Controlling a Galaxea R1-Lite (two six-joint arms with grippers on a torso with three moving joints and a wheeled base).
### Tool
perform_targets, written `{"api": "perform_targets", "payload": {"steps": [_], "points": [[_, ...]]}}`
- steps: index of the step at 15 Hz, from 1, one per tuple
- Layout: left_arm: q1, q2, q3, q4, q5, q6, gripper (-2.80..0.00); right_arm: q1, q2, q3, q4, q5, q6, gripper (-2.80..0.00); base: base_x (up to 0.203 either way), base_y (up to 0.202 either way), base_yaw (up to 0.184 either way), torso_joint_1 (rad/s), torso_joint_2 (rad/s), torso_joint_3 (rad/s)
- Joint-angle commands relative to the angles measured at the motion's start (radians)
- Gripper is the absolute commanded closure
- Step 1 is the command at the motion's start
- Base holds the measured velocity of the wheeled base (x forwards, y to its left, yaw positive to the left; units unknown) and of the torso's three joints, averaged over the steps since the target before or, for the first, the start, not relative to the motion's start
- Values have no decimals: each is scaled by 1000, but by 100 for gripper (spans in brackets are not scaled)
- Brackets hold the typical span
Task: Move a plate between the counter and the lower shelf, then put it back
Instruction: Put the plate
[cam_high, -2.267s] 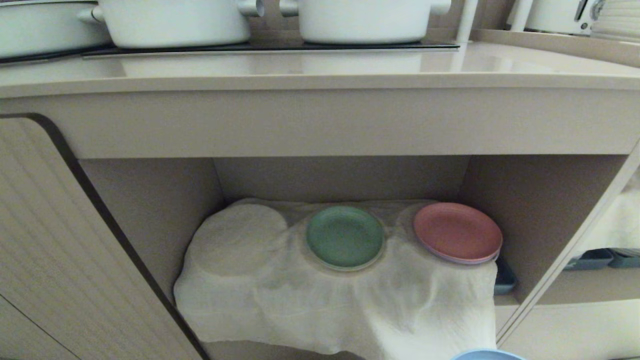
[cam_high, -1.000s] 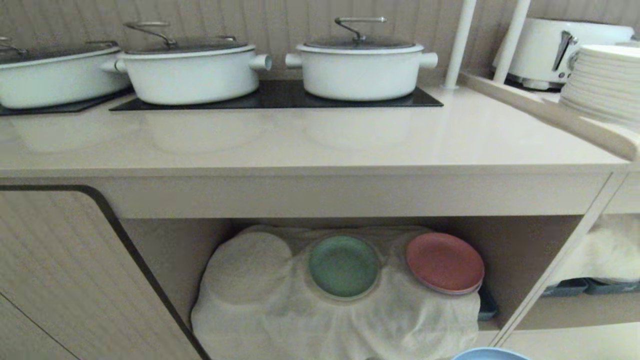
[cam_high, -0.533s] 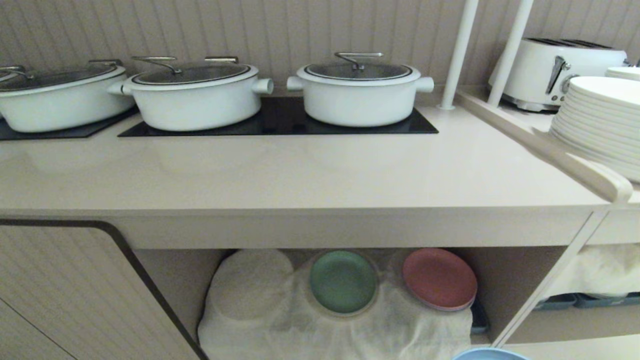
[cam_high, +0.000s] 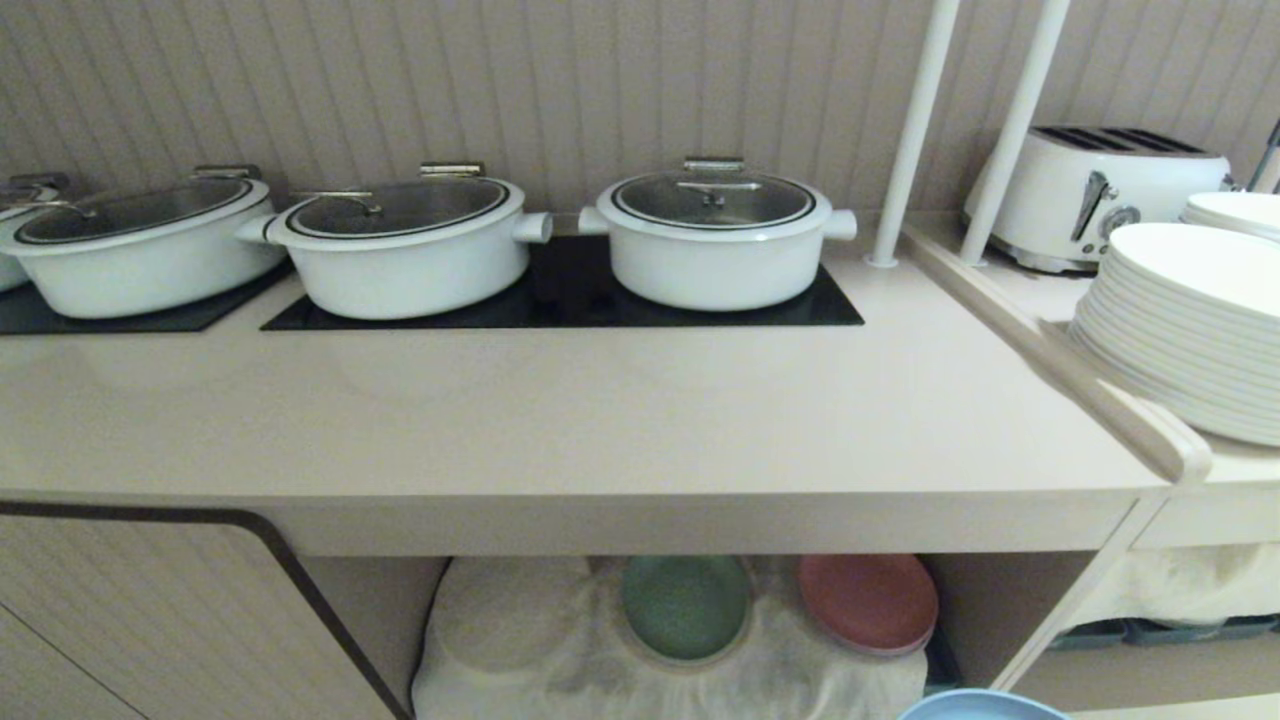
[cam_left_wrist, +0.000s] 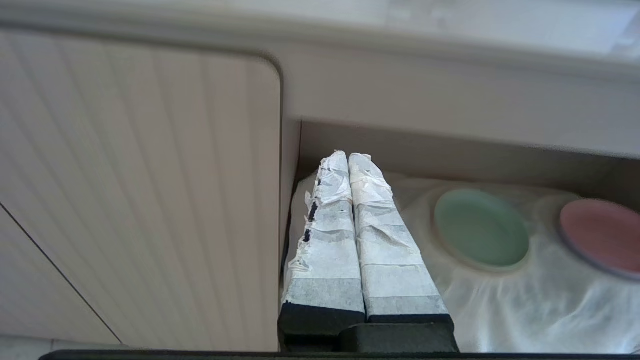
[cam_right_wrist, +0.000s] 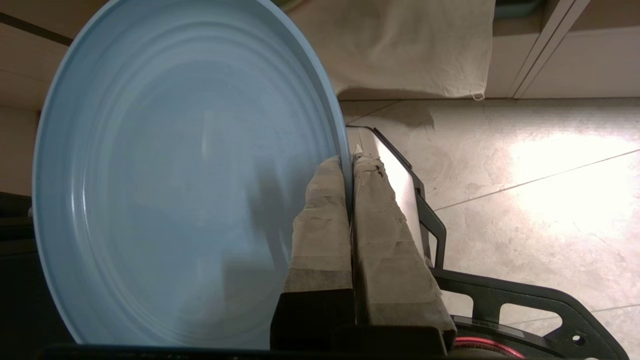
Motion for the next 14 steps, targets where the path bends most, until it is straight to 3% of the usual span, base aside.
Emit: {"api": "perform_targets", "payload": {"steps": [1,8,14], "points": [[0,0,0,0,1,-1,0,1,0,0,2,1,3,0,0,0,0,286,-549,-276],[0,0,0,0,1,-1,0,1,0,2,2,1,3,0,0,0,0,300,-588,-287],[0,0,-1,0,1,-1,0,1,0,2,3,1,2,0,0,0,0,185,-363,-180]]}}
